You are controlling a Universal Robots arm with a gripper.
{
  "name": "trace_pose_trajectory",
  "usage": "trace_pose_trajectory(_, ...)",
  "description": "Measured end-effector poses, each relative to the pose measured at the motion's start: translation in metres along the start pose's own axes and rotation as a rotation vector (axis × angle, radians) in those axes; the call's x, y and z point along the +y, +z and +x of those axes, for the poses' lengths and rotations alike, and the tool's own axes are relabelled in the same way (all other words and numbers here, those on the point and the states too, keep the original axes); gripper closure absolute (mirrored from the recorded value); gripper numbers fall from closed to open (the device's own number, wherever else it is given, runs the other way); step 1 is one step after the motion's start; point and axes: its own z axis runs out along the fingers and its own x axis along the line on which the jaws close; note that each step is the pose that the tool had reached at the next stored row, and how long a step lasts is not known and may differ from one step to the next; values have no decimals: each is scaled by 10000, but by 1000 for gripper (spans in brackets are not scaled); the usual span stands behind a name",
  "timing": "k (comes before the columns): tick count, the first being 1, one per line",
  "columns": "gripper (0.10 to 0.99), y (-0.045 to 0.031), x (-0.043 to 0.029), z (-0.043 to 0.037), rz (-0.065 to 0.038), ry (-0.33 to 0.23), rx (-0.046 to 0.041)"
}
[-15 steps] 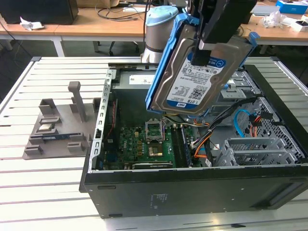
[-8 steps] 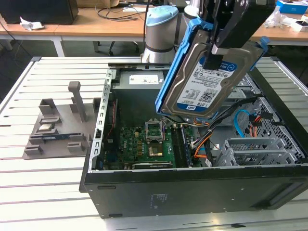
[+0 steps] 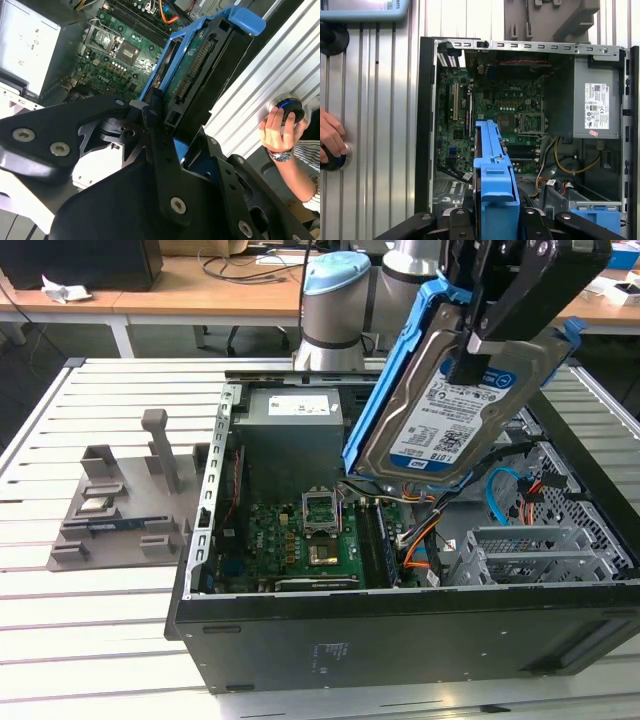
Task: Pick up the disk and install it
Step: 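Pick up the disk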
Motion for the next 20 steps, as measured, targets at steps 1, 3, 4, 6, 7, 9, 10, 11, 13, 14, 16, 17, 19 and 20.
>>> trace_pose_trajectory(1, 722, -1, -16, 0, 0, 0, 0)
trace_pose_trajectory(3, 722, -3, -66, 0, -1, 0, 0)
trace_pose_trajectory(4, 722, -3, -89, 1, 0, 0, 0)
trace_pose_trajectory(6, 722, -3, -126, 1, 0, 1, -1)
trace_pose_trajectory(7, 722, -2, -138, 2, 0, 0, -2)
trace_pose_trajectory(9, 722, -2, -158, 4, 0, 0, -1)
trace_pose_trajectory(10, 722, 0, -170, 7, 0, 0, -1)
trace_pose_trajectory(11, 722, 1, -182, 11, -1, 1, 0)
trace_pose_trajectory(13, 722, 5, -194, 20, -1, 0, 0)
trace_pose_trajectory(14, 722, 8, -203, 31, -1, 0, 0)
trace_pose_trajectory(16, 722, 13, -211, 53, -1, 0, 0)
trace_pose_trajectory(17, 722, 17, -216, 72, 0, 0, 0)
trace_pose_trajectory(19, 722, 34, -239, 160, -3, 3, -1)
trace_pose_trajectory(20, 722, 38, -249, 173, -3, 3, -1)
